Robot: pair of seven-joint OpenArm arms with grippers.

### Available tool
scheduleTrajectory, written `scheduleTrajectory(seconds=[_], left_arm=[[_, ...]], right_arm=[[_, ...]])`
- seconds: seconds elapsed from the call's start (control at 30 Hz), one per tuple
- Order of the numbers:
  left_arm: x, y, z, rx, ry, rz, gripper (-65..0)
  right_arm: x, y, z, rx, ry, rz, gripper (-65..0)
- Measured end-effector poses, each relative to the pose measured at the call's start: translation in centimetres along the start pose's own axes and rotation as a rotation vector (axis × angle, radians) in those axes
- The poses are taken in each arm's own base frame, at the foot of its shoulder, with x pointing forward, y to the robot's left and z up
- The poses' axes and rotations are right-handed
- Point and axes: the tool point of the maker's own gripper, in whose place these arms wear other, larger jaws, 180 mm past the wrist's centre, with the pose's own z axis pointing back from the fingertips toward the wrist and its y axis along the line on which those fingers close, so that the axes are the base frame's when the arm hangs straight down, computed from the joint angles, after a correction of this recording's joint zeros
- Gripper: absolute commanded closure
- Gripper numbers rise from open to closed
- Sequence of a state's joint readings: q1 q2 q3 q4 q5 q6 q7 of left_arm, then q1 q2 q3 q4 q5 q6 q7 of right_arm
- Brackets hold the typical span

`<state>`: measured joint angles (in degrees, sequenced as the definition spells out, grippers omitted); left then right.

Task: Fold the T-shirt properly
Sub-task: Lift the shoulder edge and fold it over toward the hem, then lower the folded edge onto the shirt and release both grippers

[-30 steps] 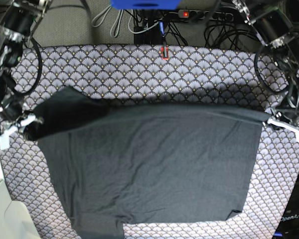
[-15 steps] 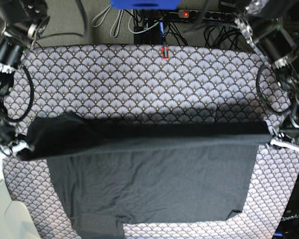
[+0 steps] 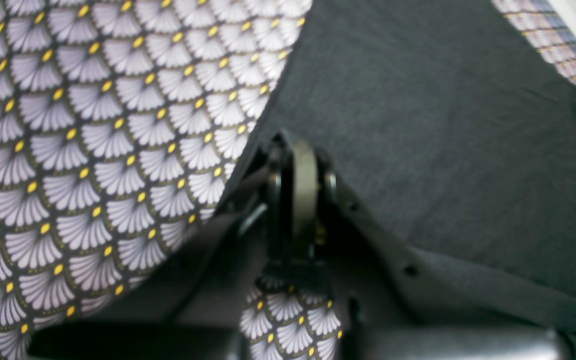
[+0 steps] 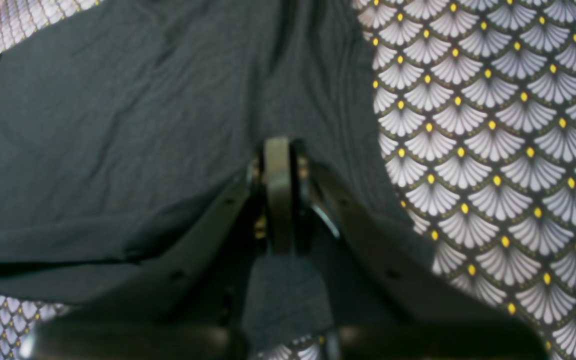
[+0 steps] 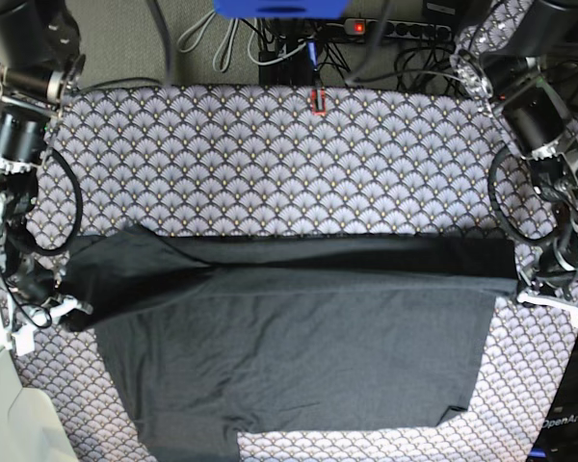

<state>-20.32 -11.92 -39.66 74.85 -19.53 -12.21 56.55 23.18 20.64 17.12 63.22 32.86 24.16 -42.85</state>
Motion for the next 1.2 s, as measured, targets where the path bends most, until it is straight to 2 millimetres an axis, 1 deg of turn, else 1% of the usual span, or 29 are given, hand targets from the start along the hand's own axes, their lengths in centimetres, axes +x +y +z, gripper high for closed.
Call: scheduleTrajectory(seconds=[0.1, 0.2, 0.27, 0.37, 0.43, 0.53, 0.57, 0.63, 0.73, 0.8, 0.83, 0.93, 1.03, 1.13, 1.2], left_arm=[[0.1, 0.0, -0.1, 0.001, 0.000, 0.004, -0.8], [0.7, -0.3, -0.1, -0.006, -0.012, 0.004, -0.9], [0.8, -0.4, -0.1, -0.008, -0.014, 0.003, -1.0], [0.7, -0.3, -0.1, -0.006, -0.010, 0.002, -1.7], [0.4, -0.3, -0.2, -0.007, -0.002, 0.006, -6.4], [0.2, -0.3, -0.3, -0.008, 0.007, 0.007, -17.5], [0.3, -0.2, -0.3, -0.007, 0.006, 0.006, -21.4], [0.2, -0.2, -0.3, -0.005, 0.007, 0.006, -26.8], [0.0, -0.1, -0.3, -0.007, 0.012, 0.003, -30.5], [0.0, -0.2, -0.3, -0.009, 0.010, 0.005, -31.3], [0.1, -0.2, -0.3, -0.009, 0.010, 0.005, -31.3], [-0.4, 0.1, -0.1, -0.006, 0.012, 0.003, -31.3], [-1.9, 0.9, 0.0, 0.009, 0.041, 0.000, -31.5], [-3.9, 2.0, 0.3, 0.028, 0.076, 0.000, -31.6], [-5.2, 3.1, 0.9, 0.054, 0.095, -0.013, -31.6]], right_arm=[[-0.3, -0.3, -0.4, -0.010, 0.034, 0.017, 0.0], [0.9, 0.2, -0.8, 0.005, 0.015, 0.020, 0.0], [1.2, 0.1, -0.8, 0.004, 0.000, 0.019, 0.0], [0.5, -0.1, -0.8, 0.000, 0.011, 0.013, 0.0], [0.5, -0.1, -0.8, -0.001, 0.013, 0.013, 0.0], [0.6, -0.2, -0.8, -0.003, 0.012, 0.016, 0.0], [0.5, -0.3, -0.8, -0.011, 0.018, 0.026, -1.0], [-0.1, -1.0, -0.9, -0.057, 0.049, 0.074, -5.7], [-1.4, -1.0, -1.3, -0.085, 0.095, 0.110, -14.1], [-2.4, -0.5, -1.6, -0.088, 0.134, 0.125, -19.5], [-2.7, -0.4, -1.8, -0.090, 0.140, 0.129, -20.9], [-2.9, -0.3, -1.9, -0.088, 0.144, 0.130, -26.0], [-2.8, -0.3, -1.8, -0.089, 0.140, 0.128, -29.1], [-2.5, -0.5, -1.7, -0.094, 0.134, 0.128, -29.1], [-2.4, -1.1, -1.3, -0.101, 0.130, 0.132, -29.1]])
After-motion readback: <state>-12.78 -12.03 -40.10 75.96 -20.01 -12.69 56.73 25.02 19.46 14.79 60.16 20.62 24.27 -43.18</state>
